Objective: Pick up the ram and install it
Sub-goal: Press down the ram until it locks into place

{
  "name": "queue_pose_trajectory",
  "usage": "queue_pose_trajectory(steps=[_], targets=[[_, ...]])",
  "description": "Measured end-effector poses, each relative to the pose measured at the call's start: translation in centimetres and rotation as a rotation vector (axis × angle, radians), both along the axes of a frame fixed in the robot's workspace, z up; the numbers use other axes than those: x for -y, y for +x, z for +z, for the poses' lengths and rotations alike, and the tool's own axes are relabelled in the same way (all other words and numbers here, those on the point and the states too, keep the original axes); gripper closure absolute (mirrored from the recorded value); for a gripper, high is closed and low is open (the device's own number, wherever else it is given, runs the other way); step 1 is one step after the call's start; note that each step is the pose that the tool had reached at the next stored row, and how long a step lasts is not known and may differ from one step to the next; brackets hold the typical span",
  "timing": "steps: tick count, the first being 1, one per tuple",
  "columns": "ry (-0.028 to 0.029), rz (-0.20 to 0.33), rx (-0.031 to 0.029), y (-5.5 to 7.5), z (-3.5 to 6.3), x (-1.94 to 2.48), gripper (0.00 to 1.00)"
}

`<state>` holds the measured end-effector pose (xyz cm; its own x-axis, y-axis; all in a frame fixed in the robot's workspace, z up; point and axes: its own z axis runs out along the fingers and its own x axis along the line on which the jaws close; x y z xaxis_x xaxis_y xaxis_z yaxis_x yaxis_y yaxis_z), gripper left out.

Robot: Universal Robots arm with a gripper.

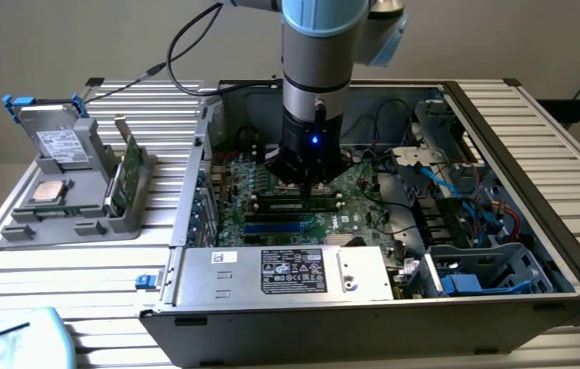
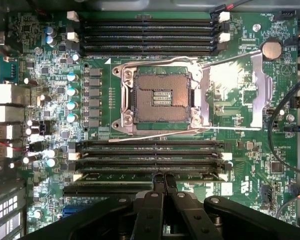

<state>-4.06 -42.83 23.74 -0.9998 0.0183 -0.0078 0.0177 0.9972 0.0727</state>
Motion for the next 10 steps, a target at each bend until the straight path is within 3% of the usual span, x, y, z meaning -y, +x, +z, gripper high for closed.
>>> queue_pose_trajectory(steps=[10], targets=[[0.0000, -0.011, -0.0002, -0.16, 0.01, 0.03, 0.89]])
